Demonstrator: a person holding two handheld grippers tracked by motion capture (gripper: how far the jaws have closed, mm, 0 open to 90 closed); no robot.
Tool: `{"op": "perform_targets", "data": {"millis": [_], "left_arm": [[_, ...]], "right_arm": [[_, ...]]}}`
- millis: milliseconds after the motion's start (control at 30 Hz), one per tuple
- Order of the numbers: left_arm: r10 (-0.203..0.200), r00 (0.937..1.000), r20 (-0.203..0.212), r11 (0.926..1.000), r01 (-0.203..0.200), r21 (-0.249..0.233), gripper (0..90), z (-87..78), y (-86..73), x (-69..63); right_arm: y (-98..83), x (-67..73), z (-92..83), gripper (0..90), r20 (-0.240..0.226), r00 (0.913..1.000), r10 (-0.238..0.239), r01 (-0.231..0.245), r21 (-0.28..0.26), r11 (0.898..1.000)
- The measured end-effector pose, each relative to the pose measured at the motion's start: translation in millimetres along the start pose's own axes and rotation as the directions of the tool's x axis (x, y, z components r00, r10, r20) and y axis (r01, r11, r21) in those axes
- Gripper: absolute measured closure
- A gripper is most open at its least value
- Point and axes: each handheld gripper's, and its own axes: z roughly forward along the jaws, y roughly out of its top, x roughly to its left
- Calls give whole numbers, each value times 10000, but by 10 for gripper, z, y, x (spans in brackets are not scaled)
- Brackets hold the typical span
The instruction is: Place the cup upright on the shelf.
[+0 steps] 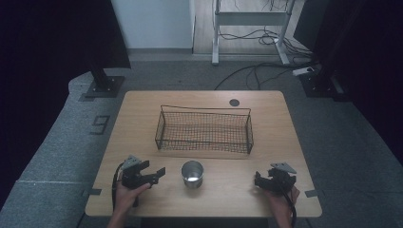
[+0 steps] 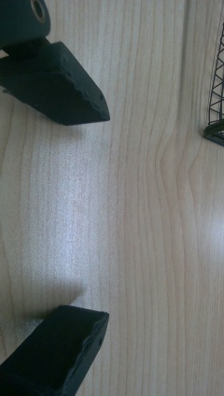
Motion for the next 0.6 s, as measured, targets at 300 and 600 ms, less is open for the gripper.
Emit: {"op": "perform_targets", "data": {"millis": [300,600], "left_arm": [[291,9985,455,9991,-276,-331,136,-36,56,-175],[885,9929,797,9961,-880,-102,111,16,65,-356]], "right_arm": [[-1,-1,-3,55,-6,10000,3,-3,-8,10000],[2,-5,0,55,-29,10000,-16,16,-12,10000]]}}
